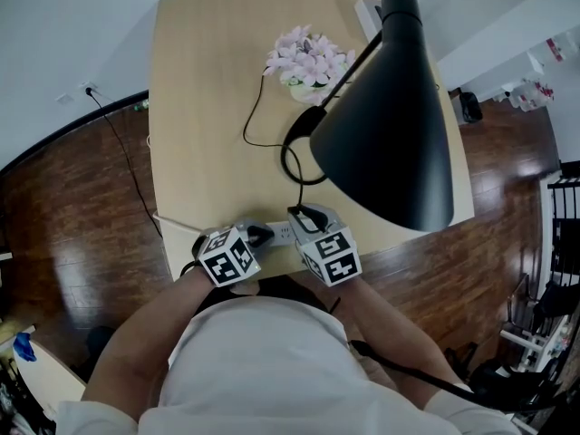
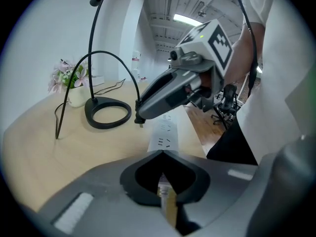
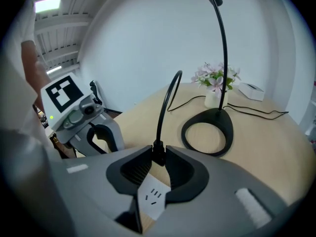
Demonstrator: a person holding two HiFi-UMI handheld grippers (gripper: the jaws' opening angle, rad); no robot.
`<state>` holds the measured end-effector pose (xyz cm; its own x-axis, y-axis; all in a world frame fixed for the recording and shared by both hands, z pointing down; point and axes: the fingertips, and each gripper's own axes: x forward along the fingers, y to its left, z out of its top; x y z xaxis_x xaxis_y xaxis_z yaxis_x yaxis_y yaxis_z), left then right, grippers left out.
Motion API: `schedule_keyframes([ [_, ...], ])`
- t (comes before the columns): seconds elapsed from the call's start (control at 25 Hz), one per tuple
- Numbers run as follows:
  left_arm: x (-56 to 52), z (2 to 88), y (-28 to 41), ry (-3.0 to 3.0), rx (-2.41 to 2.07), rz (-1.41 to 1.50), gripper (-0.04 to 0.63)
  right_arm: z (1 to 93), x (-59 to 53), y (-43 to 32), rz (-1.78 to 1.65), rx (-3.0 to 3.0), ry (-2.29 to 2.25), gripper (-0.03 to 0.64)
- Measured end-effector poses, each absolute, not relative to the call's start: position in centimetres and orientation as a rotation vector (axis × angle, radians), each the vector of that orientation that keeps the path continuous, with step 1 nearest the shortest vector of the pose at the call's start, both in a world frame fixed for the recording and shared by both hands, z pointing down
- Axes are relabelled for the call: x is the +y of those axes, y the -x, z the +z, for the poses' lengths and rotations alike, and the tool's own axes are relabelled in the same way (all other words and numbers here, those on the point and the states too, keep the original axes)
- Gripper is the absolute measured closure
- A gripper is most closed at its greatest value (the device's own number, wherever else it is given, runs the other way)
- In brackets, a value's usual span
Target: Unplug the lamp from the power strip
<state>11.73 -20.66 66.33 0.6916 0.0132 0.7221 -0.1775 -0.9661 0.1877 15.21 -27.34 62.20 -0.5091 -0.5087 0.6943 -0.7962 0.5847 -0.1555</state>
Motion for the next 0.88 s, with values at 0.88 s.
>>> schedule_keyframes([
  [0.88,-20.7,65.5,-11.3,-2.646,-0.161,1.128,0.591,66.3,-30.1,-17.5,0.691,-2.087,-0.970,0.497],
])
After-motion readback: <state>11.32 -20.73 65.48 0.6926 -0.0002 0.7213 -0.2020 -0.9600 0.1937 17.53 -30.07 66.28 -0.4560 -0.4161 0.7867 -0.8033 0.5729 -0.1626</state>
